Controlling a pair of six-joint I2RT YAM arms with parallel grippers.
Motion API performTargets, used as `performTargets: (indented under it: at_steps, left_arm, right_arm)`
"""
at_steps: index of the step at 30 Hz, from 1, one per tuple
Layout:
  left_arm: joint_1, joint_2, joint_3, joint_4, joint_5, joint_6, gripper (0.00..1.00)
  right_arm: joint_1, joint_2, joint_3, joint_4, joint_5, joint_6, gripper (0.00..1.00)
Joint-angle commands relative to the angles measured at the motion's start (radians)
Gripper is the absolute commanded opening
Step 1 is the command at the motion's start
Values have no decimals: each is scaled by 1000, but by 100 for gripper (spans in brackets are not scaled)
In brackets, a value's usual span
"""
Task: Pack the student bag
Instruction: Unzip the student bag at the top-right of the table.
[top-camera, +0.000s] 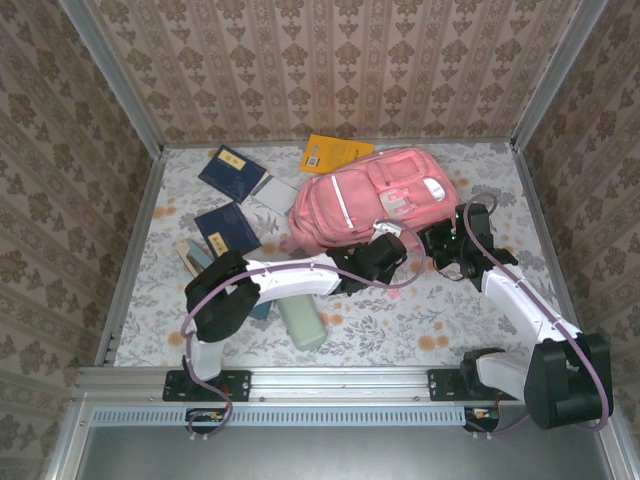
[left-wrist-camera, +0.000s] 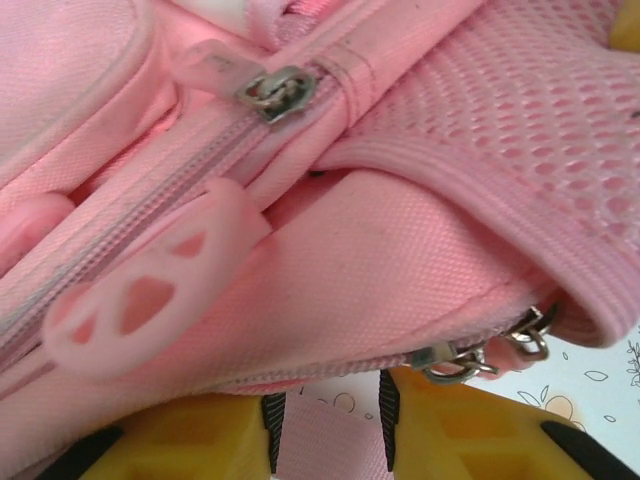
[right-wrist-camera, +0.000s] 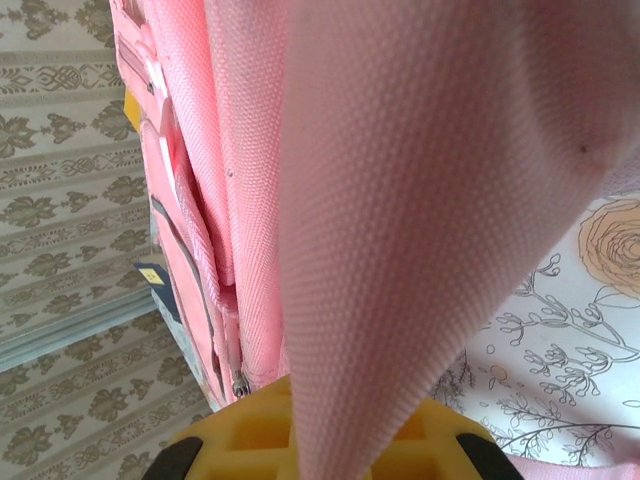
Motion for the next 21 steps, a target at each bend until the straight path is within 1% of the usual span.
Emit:
performTargets:
  at_steps: [1,5,10,13,17,21]
  left_arm:
    - [53,-80,-70,-30,-83,-51,36]
    - [74,-160,-159,-14,-65,-80,39]
    - [71,-219,-273,117,13,-68,46]
    - [41,-226,-311,189,1,-43,44]
    - [6,-219,-273,148,9,-19,42]
    - [-48,-202,-264,162,-62,24,37]
  right_arm:
    - [12,-24,40,12,-86,21,0]
    - [13,-32,36,12,-80,26,0]
    - [20,-32,40,19,-74,38,0]
    - [24,-23,47,17,-74,32,0]
    - [29,-16,44,18,-72,37,0]
    - [35,-19,44,18,-66,41,0]
